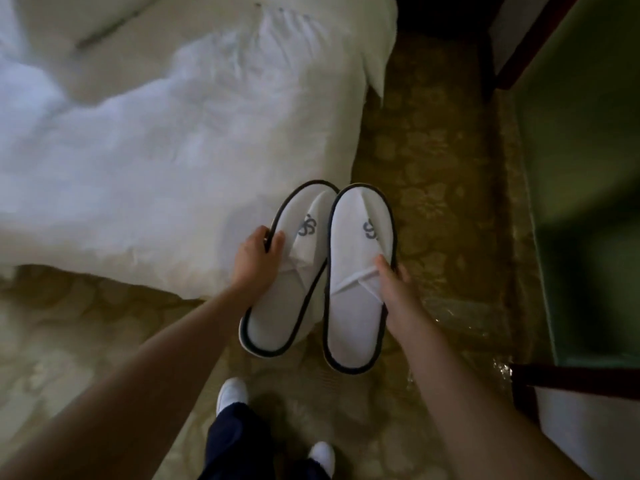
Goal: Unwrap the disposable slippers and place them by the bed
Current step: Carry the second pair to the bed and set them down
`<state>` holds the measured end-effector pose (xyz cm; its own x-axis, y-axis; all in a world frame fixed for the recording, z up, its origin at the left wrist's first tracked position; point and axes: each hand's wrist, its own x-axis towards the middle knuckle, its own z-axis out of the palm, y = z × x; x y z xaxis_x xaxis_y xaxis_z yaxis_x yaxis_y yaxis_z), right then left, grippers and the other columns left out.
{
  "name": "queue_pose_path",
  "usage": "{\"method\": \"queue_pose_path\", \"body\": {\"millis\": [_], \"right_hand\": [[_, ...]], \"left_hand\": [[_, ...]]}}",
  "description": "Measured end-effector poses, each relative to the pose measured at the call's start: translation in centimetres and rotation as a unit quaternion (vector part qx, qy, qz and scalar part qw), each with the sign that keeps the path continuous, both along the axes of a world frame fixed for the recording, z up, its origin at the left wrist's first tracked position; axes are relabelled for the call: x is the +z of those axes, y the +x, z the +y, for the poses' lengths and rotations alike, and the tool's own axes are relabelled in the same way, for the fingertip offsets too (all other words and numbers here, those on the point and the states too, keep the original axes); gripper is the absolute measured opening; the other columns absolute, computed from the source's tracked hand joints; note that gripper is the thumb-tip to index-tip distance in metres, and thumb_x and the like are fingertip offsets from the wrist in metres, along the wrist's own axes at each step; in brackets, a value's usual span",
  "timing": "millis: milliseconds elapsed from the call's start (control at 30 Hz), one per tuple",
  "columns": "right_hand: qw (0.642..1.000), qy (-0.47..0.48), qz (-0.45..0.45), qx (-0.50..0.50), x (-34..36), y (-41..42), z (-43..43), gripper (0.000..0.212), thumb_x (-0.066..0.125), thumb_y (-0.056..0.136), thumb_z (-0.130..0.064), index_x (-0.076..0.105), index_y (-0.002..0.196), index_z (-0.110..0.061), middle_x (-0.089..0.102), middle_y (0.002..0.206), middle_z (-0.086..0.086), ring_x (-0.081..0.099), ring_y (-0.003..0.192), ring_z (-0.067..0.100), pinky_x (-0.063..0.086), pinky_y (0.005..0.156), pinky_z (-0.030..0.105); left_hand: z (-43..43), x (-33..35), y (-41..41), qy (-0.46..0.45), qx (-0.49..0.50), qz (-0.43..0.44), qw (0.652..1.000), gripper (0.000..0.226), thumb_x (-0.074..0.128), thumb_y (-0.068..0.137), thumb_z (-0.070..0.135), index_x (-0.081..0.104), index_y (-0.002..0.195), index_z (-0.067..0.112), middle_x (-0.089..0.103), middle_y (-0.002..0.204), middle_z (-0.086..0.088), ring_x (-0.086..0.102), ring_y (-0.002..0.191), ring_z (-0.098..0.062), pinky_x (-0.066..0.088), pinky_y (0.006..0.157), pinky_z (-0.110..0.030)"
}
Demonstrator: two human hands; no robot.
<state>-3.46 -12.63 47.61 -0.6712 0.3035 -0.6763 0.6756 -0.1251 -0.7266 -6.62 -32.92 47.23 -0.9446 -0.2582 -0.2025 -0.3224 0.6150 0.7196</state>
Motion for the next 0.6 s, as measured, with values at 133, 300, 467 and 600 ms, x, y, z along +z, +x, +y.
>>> {"method": "queue_pose_path", "body": {"millis": [133,300,467,600], "right_hand": [[1.000,-0.017,0.013,0.016,1.5,0.3,-5.6,0.047,0.054,0.091,-0.039,0.043,0.135,-0.026,0.053,0.112,0.003,0.054,0.095,0.022,0.048,0.080,0.036],[0.993,-0.007,0.028,0.112,1.3,1.7,-14.0,0.019,0.052,0.092,-0.038,0.048,0.109,-0.032,0.054,0.091,-0.007,0.055,0.083,0.013,0.049,0.065,0.028],[0.984,0.017,0.007,0.178,-0.2,3.8,-23.7,0.030,0.053,0.090,-0.039,0.058,0.115,-0.022,0.060,0.118,0.007,0.056,0.108,0.026,0.047,0.098,0.046],[0.971,0.031,0.001,0.238,-1.1,6.4,-32.2,0.024,0.054,0.087,-0.043,0.057,0.104,-0.026,0.062,0.102,0.002,0.059,0.097,0.024,0.051,0.083,0.038]], "left_hand": [[-5.9,0.8,2.5,0.010,0.067,-0.001,0.998,0.028,0.045,0.093,0.032,0.052,0.080,0.008,0.057,0.076,-0.011,0.051,0.072,-0.025,0.034,0.063,-0.030],[-14.4,0.0,6.5,0.045,0.163,-0.017,0.985,0.030,0.045,0.092,0.032,0.050,0.075,0.008,0.050,0.070,-0.006,0.047,0.068,-0.023,0.032,0.056,-0.033],[-23.1,-1.6,11.5,0.093,0.243,-0.028,0.965,0.033,0.044,0.093,0.032,0.045,0.067,0.012,0.043,0.065,0.001,0.040,0.059,-0.013,0.032,0.054,-0.030],[-30.8,-3.3,16.4,0.120,0.288,-0.041,0.949,0.033,0.044,0.094,0.032,0.042,0.063,0.021,0.042,0.063,0.004,0.040,0.059,-0.013,0.031,0.051,-0.027]]}}
